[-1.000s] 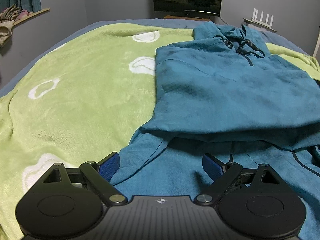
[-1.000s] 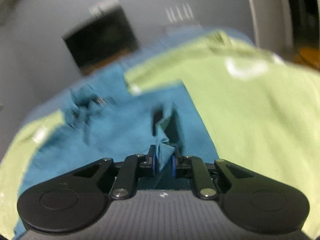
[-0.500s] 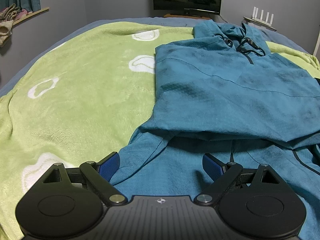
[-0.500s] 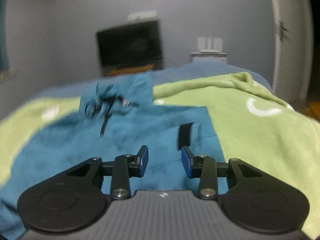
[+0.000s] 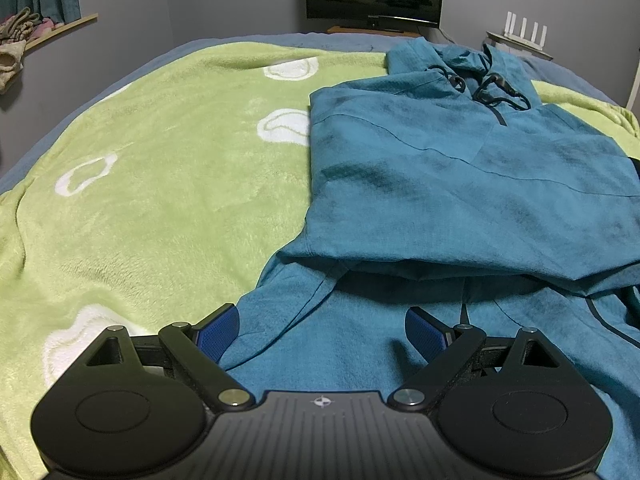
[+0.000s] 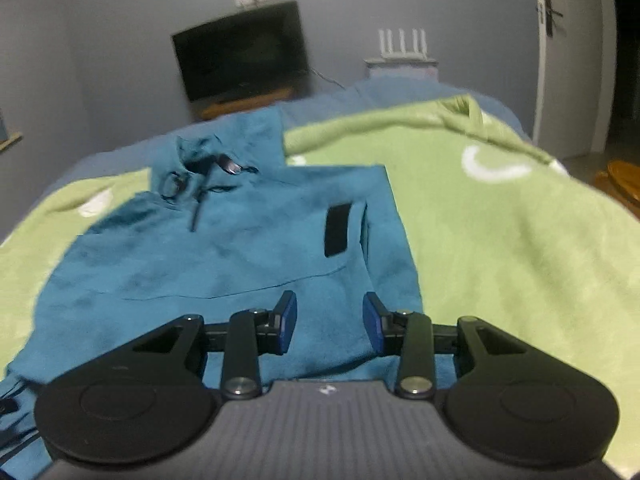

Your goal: Fold large clothes

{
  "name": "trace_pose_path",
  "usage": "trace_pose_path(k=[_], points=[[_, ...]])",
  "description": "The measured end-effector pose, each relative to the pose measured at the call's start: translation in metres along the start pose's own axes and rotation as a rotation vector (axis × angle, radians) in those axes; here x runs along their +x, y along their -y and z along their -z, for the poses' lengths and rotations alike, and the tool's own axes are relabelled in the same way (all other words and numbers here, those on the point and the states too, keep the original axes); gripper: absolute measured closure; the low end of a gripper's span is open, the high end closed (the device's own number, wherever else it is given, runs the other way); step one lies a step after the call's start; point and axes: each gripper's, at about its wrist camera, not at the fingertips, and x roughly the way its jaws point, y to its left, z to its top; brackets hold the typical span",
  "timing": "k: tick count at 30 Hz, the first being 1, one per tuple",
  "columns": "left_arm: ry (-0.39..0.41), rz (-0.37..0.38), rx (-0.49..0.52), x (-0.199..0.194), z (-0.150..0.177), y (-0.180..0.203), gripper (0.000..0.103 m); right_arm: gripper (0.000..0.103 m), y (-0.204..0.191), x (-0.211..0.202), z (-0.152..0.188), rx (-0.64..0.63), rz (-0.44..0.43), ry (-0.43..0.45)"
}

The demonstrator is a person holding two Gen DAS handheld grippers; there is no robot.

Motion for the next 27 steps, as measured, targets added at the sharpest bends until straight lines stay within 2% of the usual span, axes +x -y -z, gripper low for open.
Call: trace_pose_path(k=[2,6,14,18,21,23,25,27], points=[[0.001,-0.002,0.001,-0.001,0.0,0.0,0.011,0.067,0.004,-0.017,-0.004,-0.015,-0.014,-0.009],[0.005,-0.005,0.003,-0.003,0.001,0.001,0.01,0.055,0.015,-0.055,-0.007,-0.072,-0.03,-0.056],[0.005,-0.014,0.011,-0.007,0.001,0.001,0.006,0.05,0.039,-0.096,0.036,-0.116,-0.052,-0.232],[-0.002,-0.022,0.01,-0.012,-0.003,-0.001,0.003,0.05,0.044,-0.12,0.049,-0.116,-0.072,-0.226],[0.023,-0.023,-0.035,-0.042,-0.016,-0.012,0.003,0.046,0.046,-0.147,0.045,-0.143,-0.095,-0.199],[0.05,0.038,-0.097,-0.071,-0.024,-0.026,0.0,0.043,0.049,-0.164,0.043,-0.165,-0.096,-0.181],[0.034,0.1,-0.105,-0.098,-0.029,-0.038,0.0,0.043,0.055,-0.177,0.041,-0.177,-0.093,-0.182],[0.033,0.095,-0.082,-0.122,-0.027,-0.044,0.0,0.043,0.062,-0.186,0.041,-0.17,-0.089,-0.191]])
